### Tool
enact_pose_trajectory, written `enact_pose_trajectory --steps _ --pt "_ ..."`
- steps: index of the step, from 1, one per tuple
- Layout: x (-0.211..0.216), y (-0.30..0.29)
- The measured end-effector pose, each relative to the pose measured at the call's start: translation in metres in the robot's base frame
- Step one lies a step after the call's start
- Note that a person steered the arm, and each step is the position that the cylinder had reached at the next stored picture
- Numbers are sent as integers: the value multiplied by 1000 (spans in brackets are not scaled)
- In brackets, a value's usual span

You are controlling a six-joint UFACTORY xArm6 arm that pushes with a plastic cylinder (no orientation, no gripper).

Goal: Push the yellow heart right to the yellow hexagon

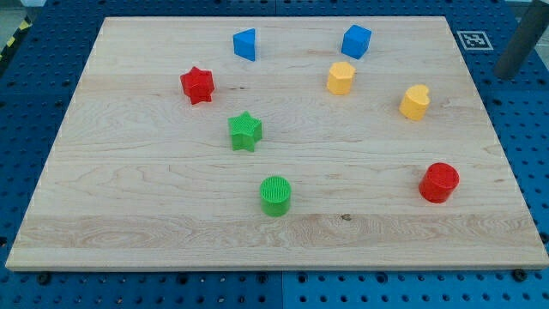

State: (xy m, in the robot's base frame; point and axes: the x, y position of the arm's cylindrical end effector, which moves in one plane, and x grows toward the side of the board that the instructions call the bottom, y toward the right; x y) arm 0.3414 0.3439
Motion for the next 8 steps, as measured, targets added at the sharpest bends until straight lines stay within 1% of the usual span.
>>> enact_pose_trajectory --steps 1,2,3,4,6,8 --pt "19 -12" --pt "25 -30" --pt "46 -38" --pt "79 -38" --pt "87 -101" --pt "76 -105"
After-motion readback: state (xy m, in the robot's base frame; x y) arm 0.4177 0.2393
